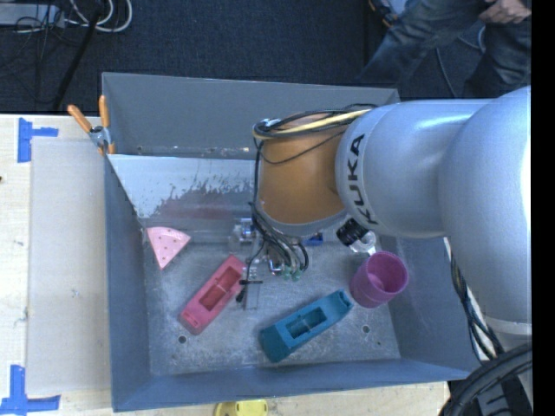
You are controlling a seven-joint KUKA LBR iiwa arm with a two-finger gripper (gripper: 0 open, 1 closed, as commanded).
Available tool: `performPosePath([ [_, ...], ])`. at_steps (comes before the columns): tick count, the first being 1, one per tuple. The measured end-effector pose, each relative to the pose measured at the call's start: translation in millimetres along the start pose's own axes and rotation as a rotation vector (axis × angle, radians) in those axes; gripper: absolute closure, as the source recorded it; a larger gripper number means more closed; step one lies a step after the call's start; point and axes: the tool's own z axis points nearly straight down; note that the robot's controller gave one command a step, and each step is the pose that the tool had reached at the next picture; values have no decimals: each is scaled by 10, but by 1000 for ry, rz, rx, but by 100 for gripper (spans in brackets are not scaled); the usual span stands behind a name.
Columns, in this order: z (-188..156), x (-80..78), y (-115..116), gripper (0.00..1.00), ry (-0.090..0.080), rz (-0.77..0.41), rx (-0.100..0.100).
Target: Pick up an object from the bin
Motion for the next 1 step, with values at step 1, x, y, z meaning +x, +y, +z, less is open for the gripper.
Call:
performPosePath([
  [1, -46, -19, -10, 100, -7, 5, -1],
])
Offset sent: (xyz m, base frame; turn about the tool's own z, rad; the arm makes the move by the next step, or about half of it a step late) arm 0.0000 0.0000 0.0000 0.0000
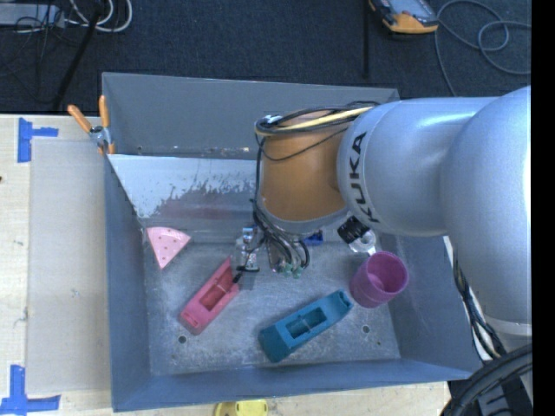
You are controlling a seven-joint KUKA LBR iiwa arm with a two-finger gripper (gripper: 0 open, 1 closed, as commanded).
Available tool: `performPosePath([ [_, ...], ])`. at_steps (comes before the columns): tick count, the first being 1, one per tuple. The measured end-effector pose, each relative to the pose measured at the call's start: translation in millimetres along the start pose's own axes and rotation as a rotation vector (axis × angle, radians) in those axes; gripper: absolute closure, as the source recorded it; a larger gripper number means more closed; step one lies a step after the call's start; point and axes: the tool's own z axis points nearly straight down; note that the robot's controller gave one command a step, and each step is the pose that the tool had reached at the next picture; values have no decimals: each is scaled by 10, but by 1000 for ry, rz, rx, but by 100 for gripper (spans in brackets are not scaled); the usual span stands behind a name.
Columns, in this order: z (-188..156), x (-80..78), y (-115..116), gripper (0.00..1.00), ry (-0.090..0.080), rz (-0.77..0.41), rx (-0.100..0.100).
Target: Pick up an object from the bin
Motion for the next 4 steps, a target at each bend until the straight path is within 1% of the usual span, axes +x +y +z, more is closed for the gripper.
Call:
performPosePath([
  [1, 0, 0, 0, 0, 0, 1, 0],
  [2, 0, 0, -1, 0, 0, 2, 0],
  [3, 437, -371, 376, 0, 20, -44, 7],
  [4, 583, -321, 526, 0, -13, -33, 2],
])
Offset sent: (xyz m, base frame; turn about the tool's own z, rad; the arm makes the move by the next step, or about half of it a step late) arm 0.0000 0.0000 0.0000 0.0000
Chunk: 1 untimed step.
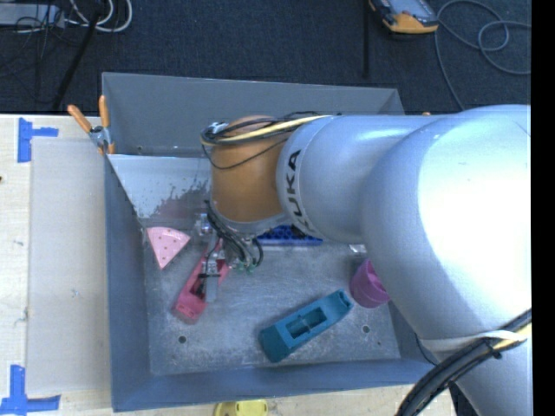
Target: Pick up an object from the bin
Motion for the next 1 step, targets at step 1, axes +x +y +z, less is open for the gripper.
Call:
performPosePath([
  [1, 1, 550, -150, 100, 3, -117, -4],
])
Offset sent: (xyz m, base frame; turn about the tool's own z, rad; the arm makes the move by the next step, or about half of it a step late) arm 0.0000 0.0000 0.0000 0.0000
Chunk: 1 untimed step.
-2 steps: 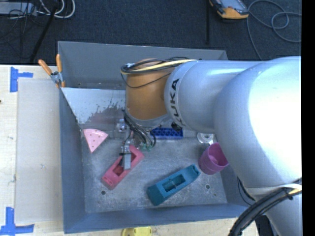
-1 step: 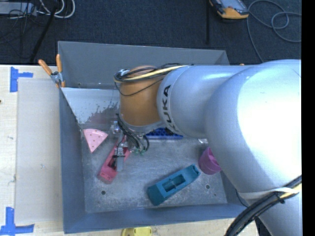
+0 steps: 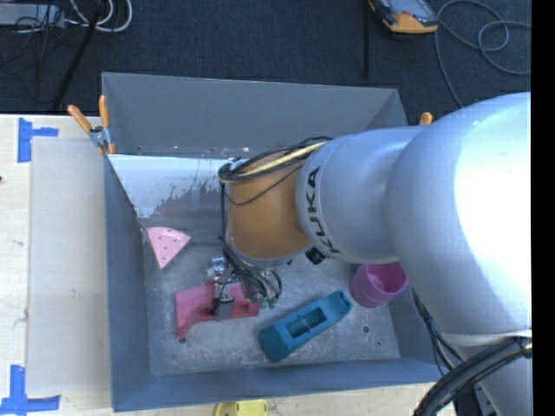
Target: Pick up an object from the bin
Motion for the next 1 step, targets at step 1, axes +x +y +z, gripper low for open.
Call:
performPosePath([
  [1, 0, 0, 0, 100, 0, 0, 0],
])
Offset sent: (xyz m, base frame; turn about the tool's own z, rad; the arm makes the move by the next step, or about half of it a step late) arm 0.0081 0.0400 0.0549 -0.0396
